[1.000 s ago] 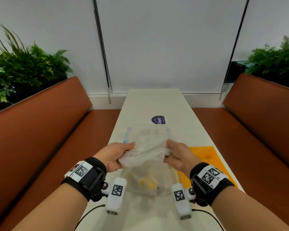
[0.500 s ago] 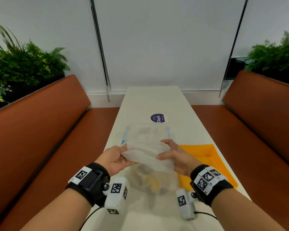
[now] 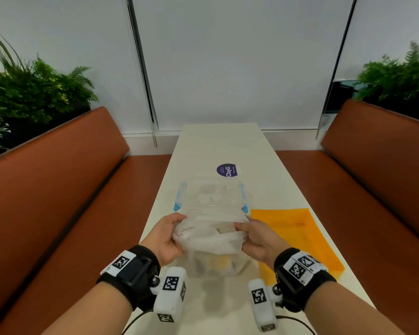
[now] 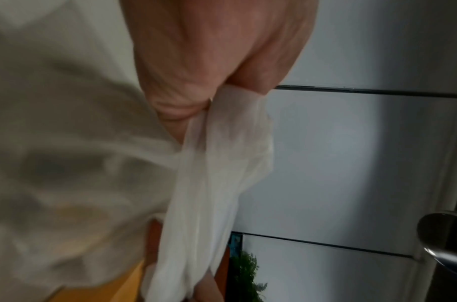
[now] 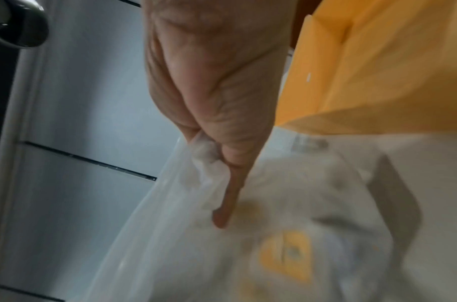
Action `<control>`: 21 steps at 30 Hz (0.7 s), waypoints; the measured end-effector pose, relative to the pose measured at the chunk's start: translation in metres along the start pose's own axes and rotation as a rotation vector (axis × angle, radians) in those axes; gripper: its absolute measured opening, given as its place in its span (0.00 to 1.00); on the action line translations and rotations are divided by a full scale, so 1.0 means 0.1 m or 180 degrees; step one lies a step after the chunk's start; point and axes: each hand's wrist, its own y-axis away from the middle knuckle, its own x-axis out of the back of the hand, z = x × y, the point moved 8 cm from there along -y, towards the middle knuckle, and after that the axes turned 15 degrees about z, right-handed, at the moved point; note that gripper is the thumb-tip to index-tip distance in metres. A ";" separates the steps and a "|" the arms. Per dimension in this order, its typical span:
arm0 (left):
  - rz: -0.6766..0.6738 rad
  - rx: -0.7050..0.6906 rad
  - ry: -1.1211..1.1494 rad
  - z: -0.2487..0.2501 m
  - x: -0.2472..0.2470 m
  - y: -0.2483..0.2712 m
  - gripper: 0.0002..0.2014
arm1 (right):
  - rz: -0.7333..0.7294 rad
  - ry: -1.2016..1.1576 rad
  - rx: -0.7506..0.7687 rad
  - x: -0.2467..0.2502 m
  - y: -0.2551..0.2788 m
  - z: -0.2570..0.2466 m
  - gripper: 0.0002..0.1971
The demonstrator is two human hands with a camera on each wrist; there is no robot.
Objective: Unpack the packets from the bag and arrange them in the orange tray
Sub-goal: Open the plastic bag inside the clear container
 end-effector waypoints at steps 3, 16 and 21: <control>0.0089 0.0104 -0.0105 -0.04 0.07 -0.02 0.11 | -0.0076 -0.0404 -0.0001 -0.05 -0.04 0.03 0.19; -0.0220 0.0282 0.0066 -0.11 0.07 -0.15 0.35 | -0.0227 -0.0020 -0.0458 -0.08 -0.02 0.28 0.25; -0.0354 -0.0410 -0.0972 -0.01 0.16 -0.15 0.32 | -0.0311 -0.0624 -0.0381 -0.08 -0.06 0.22 0.32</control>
